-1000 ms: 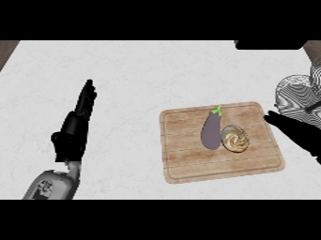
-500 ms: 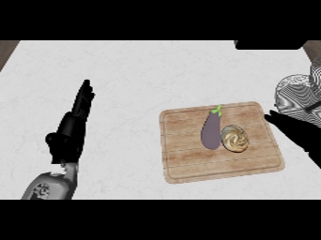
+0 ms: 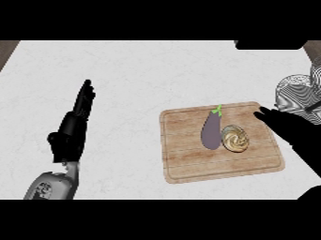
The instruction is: Pick the cupcake from the cutting board and place it in the tiered basket
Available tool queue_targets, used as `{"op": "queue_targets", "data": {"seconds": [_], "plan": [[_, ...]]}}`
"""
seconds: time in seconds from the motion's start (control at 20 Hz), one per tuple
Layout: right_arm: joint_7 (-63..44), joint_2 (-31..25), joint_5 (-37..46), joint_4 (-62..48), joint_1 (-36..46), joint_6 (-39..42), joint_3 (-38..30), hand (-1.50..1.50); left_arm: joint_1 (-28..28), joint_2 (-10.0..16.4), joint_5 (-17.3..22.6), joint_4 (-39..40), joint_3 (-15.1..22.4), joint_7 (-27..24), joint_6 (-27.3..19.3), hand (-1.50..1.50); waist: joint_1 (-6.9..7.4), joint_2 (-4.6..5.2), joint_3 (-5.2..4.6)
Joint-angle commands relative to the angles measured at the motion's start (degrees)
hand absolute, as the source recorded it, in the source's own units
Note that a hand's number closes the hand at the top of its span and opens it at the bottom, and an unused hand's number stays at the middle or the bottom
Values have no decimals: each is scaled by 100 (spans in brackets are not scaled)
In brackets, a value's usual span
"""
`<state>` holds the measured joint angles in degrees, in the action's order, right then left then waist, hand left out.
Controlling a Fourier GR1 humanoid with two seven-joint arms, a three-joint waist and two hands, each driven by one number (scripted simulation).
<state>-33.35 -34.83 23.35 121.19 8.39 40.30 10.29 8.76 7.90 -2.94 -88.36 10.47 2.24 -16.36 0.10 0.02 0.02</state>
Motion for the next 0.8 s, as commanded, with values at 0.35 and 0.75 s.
{"op": "queue_targets", "data": {"seconds": [0.35, 0.75], "plan": [[714, 429, 1601, -668, -304, -576, 161, -150, -439, 19, -134, -659, -121, 263, 199, 0, 6, -10, 0], [980, 991, 1739, -1100, -347, -455, 10, -150, -212, -369, -462, -397, -17, 237, 128, 0, -2, -5, -1]]}}
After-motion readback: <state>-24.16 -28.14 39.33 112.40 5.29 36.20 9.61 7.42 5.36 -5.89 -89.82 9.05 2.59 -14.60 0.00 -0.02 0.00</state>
